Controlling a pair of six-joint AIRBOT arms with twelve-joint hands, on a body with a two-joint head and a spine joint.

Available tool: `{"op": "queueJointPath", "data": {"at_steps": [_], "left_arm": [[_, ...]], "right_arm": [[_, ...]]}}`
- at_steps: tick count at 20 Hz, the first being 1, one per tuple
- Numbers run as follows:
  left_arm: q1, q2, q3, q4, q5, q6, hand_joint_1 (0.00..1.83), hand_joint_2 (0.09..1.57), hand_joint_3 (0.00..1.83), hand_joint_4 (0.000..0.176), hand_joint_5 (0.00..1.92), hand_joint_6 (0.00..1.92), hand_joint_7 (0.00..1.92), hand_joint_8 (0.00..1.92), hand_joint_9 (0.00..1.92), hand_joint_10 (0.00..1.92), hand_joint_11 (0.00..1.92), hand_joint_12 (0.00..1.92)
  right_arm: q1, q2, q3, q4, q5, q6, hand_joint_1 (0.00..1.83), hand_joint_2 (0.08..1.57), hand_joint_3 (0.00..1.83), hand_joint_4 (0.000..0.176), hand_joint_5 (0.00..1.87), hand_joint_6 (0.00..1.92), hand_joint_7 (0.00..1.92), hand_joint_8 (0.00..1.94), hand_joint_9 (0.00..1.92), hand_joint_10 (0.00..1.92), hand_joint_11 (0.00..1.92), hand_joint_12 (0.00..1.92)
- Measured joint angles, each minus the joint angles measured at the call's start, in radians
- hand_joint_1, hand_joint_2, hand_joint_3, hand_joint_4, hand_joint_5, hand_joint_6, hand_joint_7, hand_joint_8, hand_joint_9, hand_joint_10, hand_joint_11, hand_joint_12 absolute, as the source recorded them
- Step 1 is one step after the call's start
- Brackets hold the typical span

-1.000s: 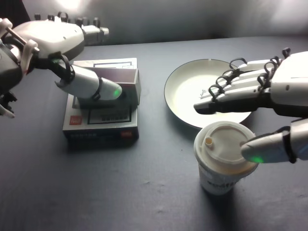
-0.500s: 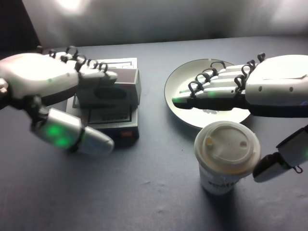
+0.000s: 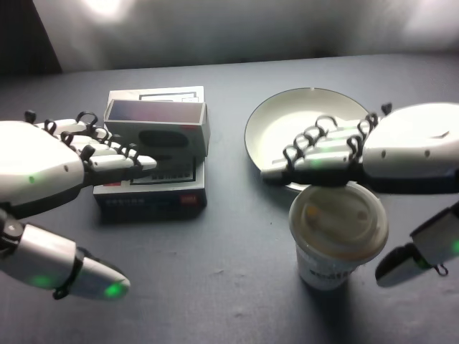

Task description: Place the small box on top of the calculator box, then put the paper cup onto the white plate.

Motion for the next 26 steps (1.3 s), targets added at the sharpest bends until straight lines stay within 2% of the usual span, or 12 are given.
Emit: {"op": "queueJointPath", "data": {"at_steps": [2, 3, 5, 7, 9, 10, 11, 14, 18, 20, 23, 26], "left_arm": [[0.023, 0.016, -0.016, 0.002, -0.033, 0.005, 0.26, 0.91, 0.0, 0.0, 0.16, 0.0, 0.21, 0.01, 0.21, 0.01, 0.0, 0.38], [0.025, 0.023, -0.028, 0.001, -0.041, 0.019, 0.24, 0.93, 0.0, 0.0, 0.13, 0.0, 0.17, 0.0, 0.17, 0.01, 0.0, 0.28], [0.018, 0.031, -0.047, -0.006, -0.041, 0.061, 0.25, 0.93, 0.0, 0.0, 0.16, 0.01, 0.2, 0.01, 0.19, 0.01, 0.0, 0.3], [0.005, 0.031, -0.049, 0.006, -0.027, 0.061, 0.25, 0.93, 0.0, 0.0, 0.16, 0.0, 0.21, 0.01, 0.2, 0.01, 0.0, 0.31], [-0.002, 0.031, -0.049, 0.007, -0.019, 0.061, 0.24, 0.95, 0.0, 0.0, 0.14, 0.0, 0.18, 0.0, 0.17, 0.0, 0.0, 0.23], [-0.01, 0.03, -0.049, 0.008, -0.012, 0.062, 0.24, 0.95, 0.0, 0.0, 0.14, 0.0, 0.18, 0.0, 0.17, 0.0, 0.0, 0.23], [-0.023, 0.028, -0.049, 0.008, 0.003, 0.069, 0.27, 0.93, 0.0, 0.0, 0.17, 0.0, 0.22, 0.0, 0.21, 0.0, 0.0, 0.34], [-0.034, 0.023, -0.049, 0.006, 0.024, 0.077, 0.24, 0.94, 0.0, 0.0, 0.18, 0.0, 0.24, 0.0, 0.23, 0.0, 0.0, 0.37], [-0.038, 0.022, -0.05, -0.019, 0.031, 0.099, 0.22, 0.96, 0.0, 0.0, 0.15, 0.0, 0.19, 0.0, 0.18, 0.0, 0.0, 0.31], [-0.038, 0.022, -0.05, -0.021, 0.039, 0.1, 0.24, 0.95, 0.0, 0.0, 0.17, 0.0, 0.23, 0.01, 0.22, 0.01, 0.0, 0.39], [-0.038, 0.022, -0.049, -0.021, 0.039, 0.099, 0.21, 0.96, 0.0, 0.0, 0.15, 0.0, 0.21, 0.0, 0.2, 0.0, 0.0, 0.36], [-0.04, 0.022, -0.044, -0.024, 0.041, 0.102, 0.25, 0.96, 0.0, 0.0, 0.16, 0.0, 0.21, 0.0, 0.19, 0.0, 0.0, 0.32]], "right_arm": [[-0.006, -0.008, 0.0, -0.004, 0.001, 0.001, 1.11, 0.87, 0.0, 0.0, 0.0, 0.0, 0.0, 0.0, 0.0, 0.0, 0.0, 0.0], [-0.006, -0.01, 0.0, 0.001, 0.002, 0.001, 1.11, 0.87, 0.0, 0.0, 0.0, 0.0, 0.0, 0.0, 0.0, 0.0, 0.0, 0.0], [-0.007, -0.019, 0.0, 0.001, -0.007, 0.0, 1.11, 0.85, 0.0, 0.0, 0.0, 0.0, 0.0, 0.0, 0.0, 0.0, 0.0, 0.0], [-0.007, -0.033, 0.009, 0.002, -0.005, 0.001, 1.08, 0.86, 0.0, 0.0, 0.0, 0.0, 0.0, 0.0, 0.0, 0.0, 0.0, 0.0], [-0.026, -0.06, 0.037, 0.005, -0.006, 0.017, 1.09, 0.87, 0.0, 0.0, 0.0, 0.0, 0.0, 0.0, 0.0, 0.0, 0.0, 0.0], [-0.03, -0.064, 0.043, 0.002, -0.01, 0.026, 1.09, 0.87, 0.0, 0.0, 0.0, 0.0, 0.0, 0.0, 0.0, 0.0, 0.0, 0.0], [-0.04, -0.067, 0.051, -0.003, -0.011, 0.032, 1.08, 0.86, 0.0, 0.0, 0.0, 0.0, 0.0, 0.0, 0.0, 0.0, 0.0, 0.0], [-0.051, -0.076, 0.081, 0.001, 0.01, 0.033, 1.09, 0.88, 0.0, 0.0, 0.0, 0.0, 0.0, 0.0, 0.0, 0.0, 0.0, 0.0], [-0.057, -0.097, 0.106, 0.003, 0.026, 0.033, 1.11, 0.9, 0.01, 0.0, 0.0, 0.0, 0.0, 0.0, 0.0, 0.0, 0.0, 0.0], [-0.063, -0.103, 0.113, 0.004, 0.035, 0.03, 1.12, 0.88, 0.0, 0.0, 0.0, 0.0, 0.0, 0.0, 0.0, 0.0, 0.0, 0.0], [-0.065, -0.106, 0.116, 0.008, 0.04, 0.024, 1.12, 0.88, 0.0, 0.0, 0.0, 0.0, 0.0, 0.0, 0.0, 0.0, 0.0, 0.0], [-0.076, -0.108, 0.117, 0.064, 0.043, -0.034, 1.12, 0.88, 0.0, 0.0, 0.0, 0.0, 0.0, 0.0, 0.0, 0.0, 0.0, 0.0]]}}
